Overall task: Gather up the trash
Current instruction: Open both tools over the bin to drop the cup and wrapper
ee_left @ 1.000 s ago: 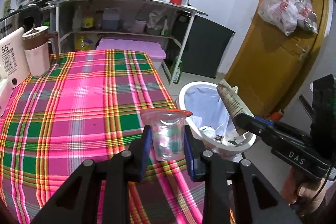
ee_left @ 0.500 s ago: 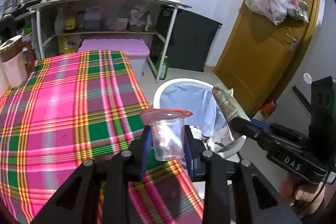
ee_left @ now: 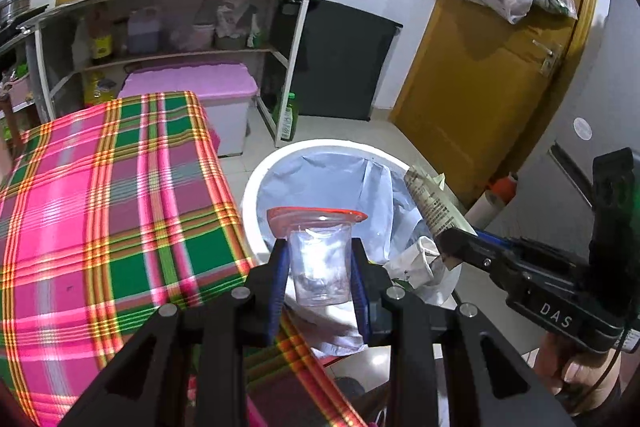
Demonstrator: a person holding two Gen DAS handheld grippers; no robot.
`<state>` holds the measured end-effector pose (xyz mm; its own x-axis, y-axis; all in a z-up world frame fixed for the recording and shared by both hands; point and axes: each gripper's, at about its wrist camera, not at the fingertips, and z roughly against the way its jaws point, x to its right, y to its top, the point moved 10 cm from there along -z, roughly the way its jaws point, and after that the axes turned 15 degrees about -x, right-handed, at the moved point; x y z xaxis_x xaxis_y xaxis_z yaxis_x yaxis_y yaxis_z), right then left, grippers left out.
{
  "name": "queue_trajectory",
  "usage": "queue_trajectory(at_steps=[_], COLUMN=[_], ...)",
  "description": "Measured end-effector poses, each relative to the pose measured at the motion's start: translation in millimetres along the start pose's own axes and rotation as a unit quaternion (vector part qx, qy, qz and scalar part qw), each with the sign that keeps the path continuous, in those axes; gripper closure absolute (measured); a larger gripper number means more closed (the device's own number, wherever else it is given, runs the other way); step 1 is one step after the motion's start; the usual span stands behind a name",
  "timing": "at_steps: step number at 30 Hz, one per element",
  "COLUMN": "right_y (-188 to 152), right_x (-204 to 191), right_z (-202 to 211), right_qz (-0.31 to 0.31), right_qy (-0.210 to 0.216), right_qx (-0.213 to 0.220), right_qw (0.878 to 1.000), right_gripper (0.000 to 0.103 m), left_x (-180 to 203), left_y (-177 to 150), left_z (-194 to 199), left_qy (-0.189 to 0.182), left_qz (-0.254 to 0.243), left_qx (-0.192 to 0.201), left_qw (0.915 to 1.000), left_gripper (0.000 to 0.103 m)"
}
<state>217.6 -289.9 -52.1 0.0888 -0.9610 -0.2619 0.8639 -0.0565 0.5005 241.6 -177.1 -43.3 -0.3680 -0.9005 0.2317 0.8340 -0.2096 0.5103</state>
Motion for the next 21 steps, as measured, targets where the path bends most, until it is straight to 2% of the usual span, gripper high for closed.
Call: queue_trajectory(at_steps=[17,21], right_y=[6,8], right_x=[29,30], right_z=[-25,-25], right_qz=[-0.021,-0.021], right_qy=[-0.004,-0.004], right_qx=[-0.028,-0.025], right_qw=[0.999,0.999], right_gripper=[0.085,0.08], left_x=[13,13], left_y=[13,14], left_z=[-39,-42], left_qy=[-0.013,-0.02], left_qz=[-0.014,-0.012], left_qx=[-0.032,-0.034], left_qw=[0.9993,0.9992], left_gripper=[0.072,0.063])
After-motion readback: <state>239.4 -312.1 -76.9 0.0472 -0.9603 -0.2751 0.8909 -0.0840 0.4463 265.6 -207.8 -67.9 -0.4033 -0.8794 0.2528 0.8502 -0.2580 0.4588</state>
